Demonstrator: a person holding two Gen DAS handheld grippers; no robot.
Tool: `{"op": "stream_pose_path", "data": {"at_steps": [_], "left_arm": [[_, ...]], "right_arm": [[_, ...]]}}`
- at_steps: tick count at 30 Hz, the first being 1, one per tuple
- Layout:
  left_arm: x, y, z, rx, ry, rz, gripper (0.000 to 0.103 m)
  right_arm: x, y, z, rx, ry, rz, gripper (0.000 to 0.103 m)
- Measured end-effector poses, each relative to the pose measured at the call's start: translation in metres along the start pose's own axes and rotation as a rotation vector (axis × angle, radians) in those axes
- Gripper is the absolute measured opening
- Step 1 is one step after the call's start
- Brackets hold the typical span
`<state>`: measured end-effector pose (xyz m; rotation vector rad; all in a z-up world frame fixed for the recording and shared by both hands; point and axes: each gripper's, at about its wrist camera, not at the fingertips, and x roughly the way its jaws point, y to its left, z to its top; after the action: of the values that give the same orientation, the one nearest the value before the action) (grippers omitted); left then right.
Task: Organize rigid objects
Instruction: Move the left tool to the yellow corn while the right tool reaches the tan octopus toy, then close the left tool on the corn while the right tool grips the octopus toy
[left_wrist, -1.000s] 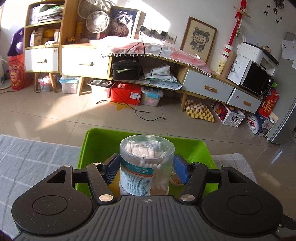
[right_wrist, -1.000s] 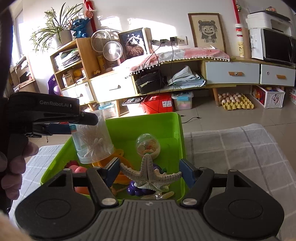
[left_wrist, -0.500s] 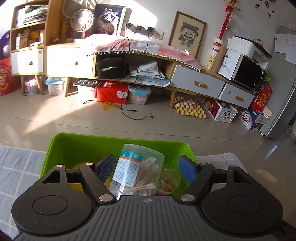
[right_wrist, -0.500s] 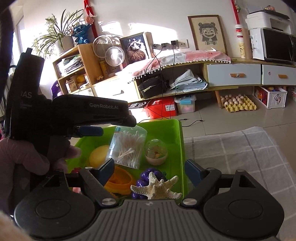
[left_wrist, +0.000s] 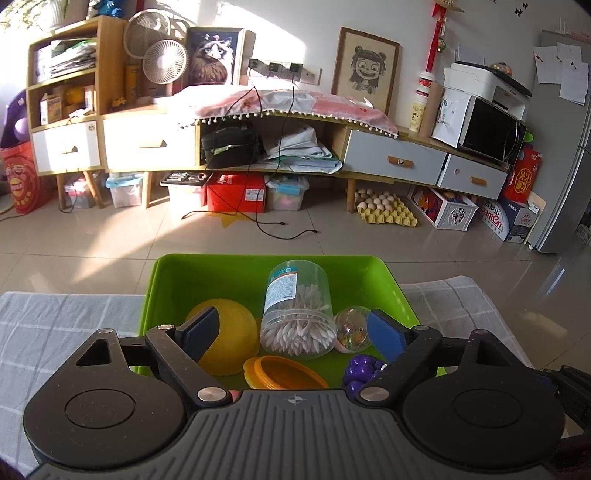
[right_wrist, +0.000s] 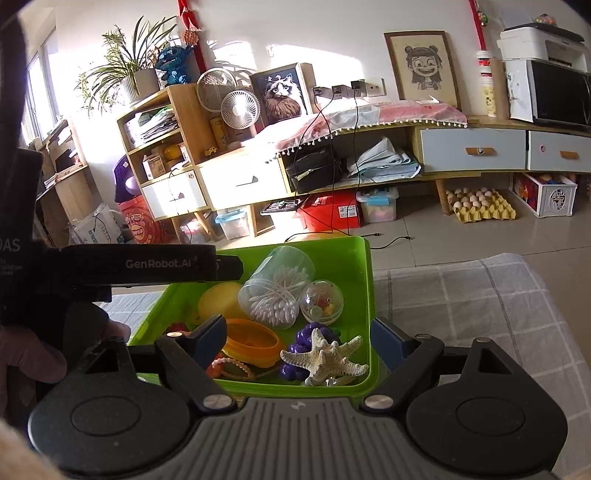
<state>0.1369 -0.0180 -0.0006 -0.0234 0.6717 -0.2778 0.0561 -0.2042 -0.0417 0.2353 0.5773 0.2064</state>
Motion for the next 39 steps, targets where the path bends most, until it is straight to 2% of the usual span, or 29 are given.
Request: {"op": "stream_pose_path", "data": {"at_steps": [5, 10, 19, 24, 29, 36, 39], "left_arm": [[-0.022, -0.002, -0.012, 0.046, -0.028, 0.011, 0.092], [-0.042, 0.004, -0.029, 0.035, -0.038, 0.028, 0.098], [-0.071, 0.021, -0.077, 0.005, 0.027, 0.071, 0.098], [-0.080, 0.023, -0.098, 0.023, 0.030, 0.065, 0.098], [-0.080, 0.020, -0.120, 0.115, 0.053, 0.068, 0.098], [-0.079, 0.035, -0.150, 0.062, 0.102, 0.006, 0.098], [-0.079, 0.036, -0.160, 0.070, 0.114, -0.029, 0.098]], "right_arm": [[-0.016, -0.001, 0.001, -0.011, 0.010, -0.006, 0.056], [-0.036, -0.005, 0.001, -0.019, 0.006, -0.018, 0.064], [-0.057, -0.011, -0.015, -0.031, 0.053, -0.024, 0.069], [-0.059, -0.008, -0.034, -0.078, 0.091, -0.009, 0.069], [-0.057, -0.002, -0.057, -0.151, 0.136, 0.014, 0.070], [-0.048, 0.012, -0.109, -0.302, 0.247, 0.075, 0.070], [-0.045, 0.017, -0.129, -0.375, 0.288, 0.091, 0.070]]}}
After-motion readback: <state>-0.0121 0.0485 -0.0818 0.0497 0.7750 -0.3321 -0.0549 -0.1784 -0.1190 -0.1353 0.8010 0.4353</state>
